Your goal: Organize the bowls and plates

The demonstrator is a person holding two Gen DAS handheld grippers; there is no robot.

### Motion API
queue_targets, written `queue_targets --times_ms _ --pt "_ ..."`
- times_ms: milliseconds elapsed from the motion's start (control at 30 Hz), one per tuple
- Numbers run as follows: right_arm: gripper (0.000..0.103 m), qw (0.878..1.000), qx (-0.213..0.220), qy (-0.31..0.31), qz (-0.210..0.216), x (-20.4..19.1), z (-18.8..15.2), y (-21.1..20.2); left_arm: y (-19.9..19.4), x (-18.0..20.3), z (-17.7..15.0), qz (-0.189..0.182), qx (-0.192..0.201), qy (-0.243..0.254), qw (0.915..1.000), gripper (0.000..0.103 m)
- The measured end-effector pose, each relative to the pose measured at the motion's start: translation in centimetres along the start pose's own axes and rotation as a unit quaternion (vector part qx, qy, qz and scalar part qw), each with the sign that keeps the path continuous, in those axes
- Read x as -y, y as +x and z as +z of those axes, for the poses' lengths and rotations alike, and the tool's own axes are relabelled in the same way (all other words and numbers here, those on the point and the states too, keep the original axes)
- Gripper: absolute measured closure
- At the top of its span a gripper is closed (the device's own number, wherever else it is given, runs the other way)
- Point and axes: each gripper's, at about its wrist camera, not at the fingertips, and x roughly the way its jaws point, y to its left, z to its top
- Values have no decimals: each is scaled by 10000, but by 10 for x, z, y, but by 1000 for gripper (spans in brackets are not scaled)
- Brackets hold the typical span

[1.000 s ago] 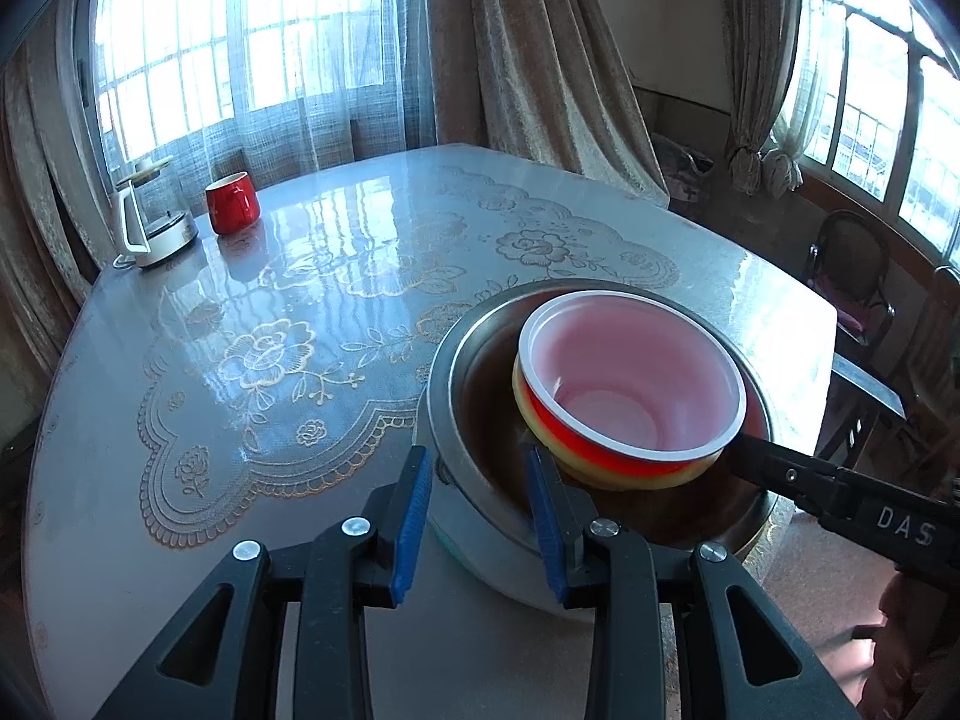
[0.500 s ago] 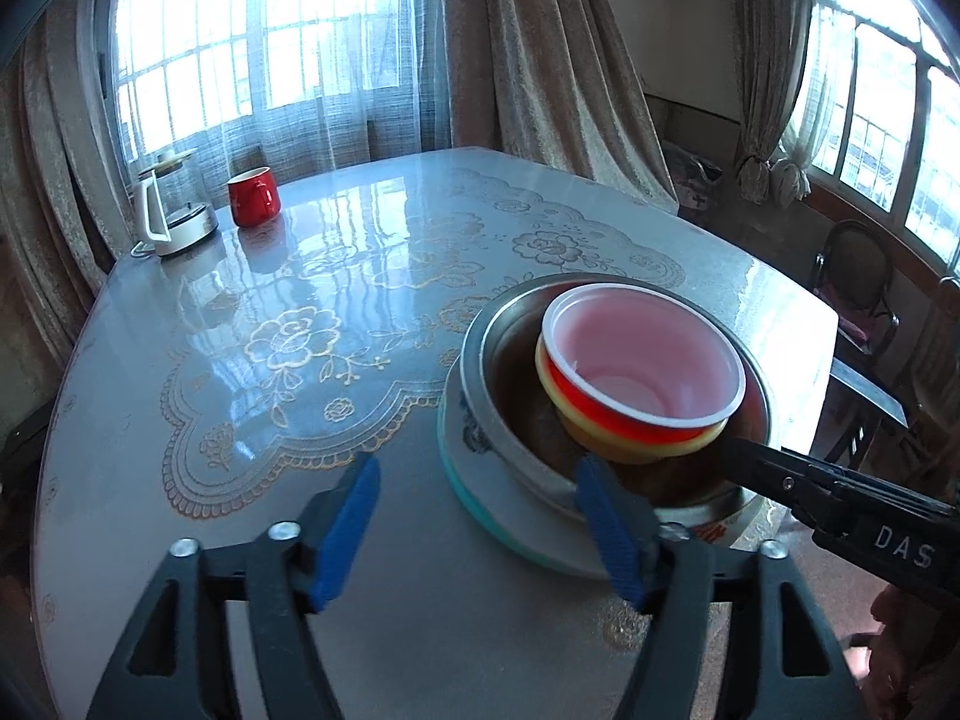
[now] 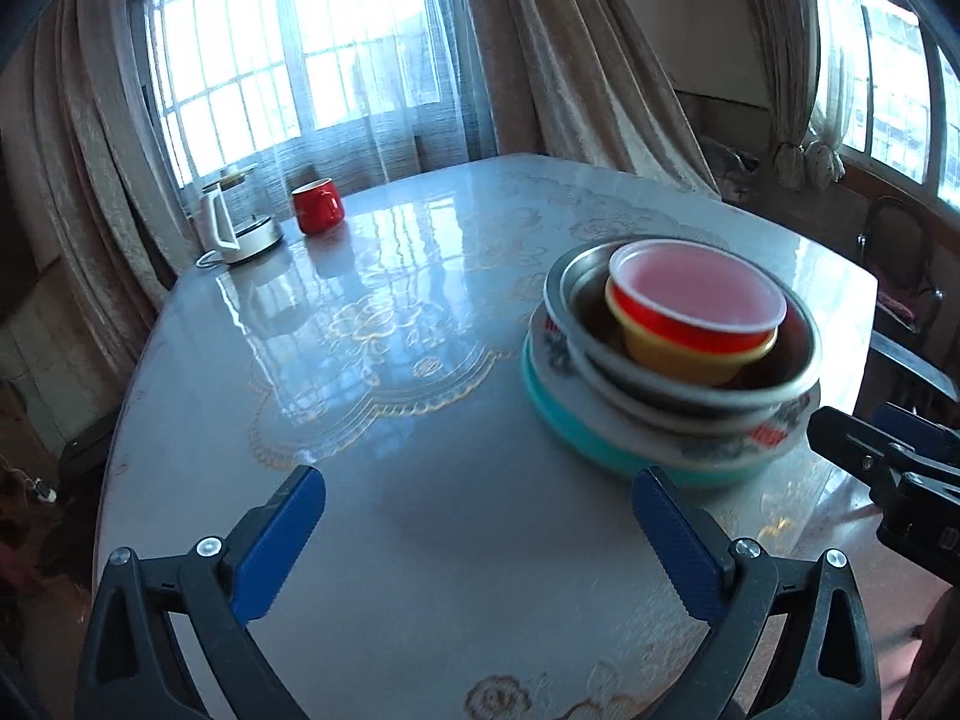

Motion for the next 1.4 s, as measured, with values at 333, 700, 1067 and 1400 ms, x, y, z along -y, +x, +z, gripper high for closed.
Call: queue_targets --times_ms 333,700,1067,1400 --pt "20 9996 -60 -255 -101 -11 -23 -4 -12 -9 -13 -76 94 -107 9999 0" --pt "20 9997 -9 -250 -81 -12 -24 -8 -17 -15 -13 -24 174 -340 9993 0" --pt "20 9997 -25 -239 -48 -12 -23 -7 -14 -16 -13 -88 111 -390 9991 0" --pt "20 9997 -41 -223 -29 -11 -24 -7 -10 -18 -14 -109 1 -449 9989 0"
